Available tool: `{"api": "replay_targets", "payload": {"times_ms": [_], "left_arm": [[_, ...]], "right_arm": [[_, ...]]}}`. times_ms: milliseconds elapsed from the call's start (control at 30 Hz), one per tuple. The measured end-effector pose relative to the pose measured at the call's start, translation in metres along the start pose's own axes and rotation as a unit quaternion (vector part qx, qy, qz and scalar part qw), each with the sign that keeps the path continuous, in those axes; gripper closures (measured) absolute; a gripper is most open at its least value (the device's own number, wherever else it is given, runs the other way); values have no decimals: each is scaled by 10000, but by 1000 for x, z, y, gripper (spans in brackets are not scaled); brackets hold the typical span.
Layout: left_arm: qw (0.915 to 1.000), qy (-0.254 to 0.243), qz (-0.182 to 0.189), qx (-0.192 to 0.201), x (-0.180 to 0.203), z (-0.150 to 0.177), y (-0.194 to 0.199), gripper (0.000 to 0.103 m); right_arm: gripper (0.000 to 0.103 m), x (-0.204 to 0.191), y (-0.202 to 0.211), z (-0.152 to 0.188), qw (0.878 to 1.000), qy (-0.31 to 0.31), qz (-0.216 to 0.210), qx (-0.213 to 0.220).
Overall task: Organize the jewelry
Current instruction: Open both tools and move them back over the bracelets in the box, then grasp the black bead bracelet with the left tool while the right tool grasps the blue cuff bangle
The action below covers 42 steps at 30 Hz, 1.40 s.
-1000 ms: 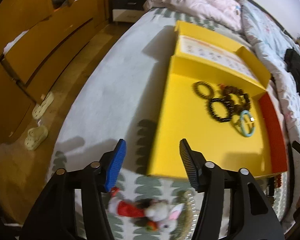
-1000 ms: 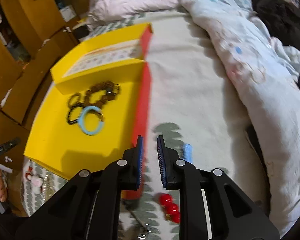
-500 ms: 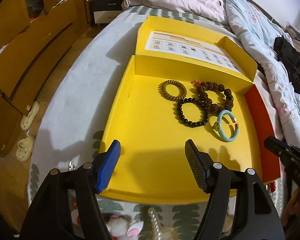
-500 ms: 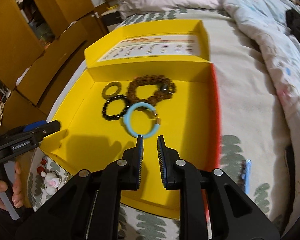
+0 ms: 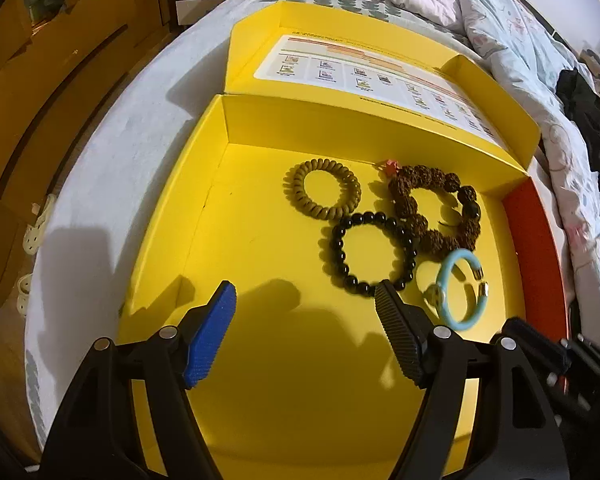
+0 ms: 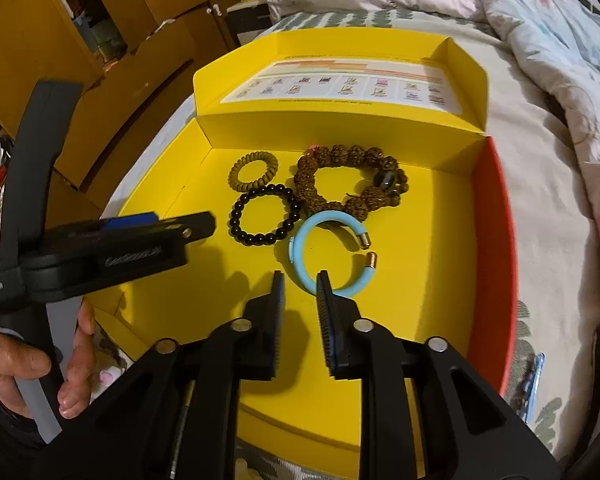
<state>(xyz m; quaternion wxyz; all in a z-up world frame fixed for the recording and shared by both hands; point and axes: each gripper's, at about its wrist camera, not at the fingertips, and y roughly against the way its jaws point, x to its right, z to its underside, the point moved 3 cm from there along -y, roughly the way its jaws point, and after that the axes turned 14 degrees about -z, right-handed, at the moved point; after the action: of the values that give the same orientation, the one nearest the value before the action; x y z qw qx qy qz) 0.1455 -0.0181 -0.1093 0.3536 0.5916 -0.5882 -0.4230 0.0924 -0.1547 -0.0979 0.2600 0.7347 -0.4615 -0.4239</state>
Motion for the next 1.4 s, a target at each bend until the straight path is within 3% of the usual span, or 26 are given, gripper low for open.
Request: {"api": "replay_targets", "payload": {"times_ms": [100,833,933,1067,1167,1300,1400], "left_arm": [[9999,-15,-107,-43,1,-5,-8,31],[9965,-311,-555,-534,15,-20,-42,31],[9965,-291,-563,-538,17,-23,-43,31],[9964,-293,-582,-541,19,-25,-43,32],[9968,-281,-501,-553,20,-25,-42,38],[9969,-337,-449,-555,23,-24,-39,54],[9970,-336,-438,-535,24,-22,-38,59]], "right_arm": [[50,0,-7,-2,10000,-12,-12,4],[50,20,-47,-15,9975,-487,-32,-502],[52,18,-53,-15,9973,-453,71,-578],[66,16,-55,-17,9973,-379,186,-603],[76,15,-57,-17,9971,-341,241,-636],[83,18,-56,-16,9969,-384,178,-658],[86,22,-55,-16,9968,-441,133,-651]]}}
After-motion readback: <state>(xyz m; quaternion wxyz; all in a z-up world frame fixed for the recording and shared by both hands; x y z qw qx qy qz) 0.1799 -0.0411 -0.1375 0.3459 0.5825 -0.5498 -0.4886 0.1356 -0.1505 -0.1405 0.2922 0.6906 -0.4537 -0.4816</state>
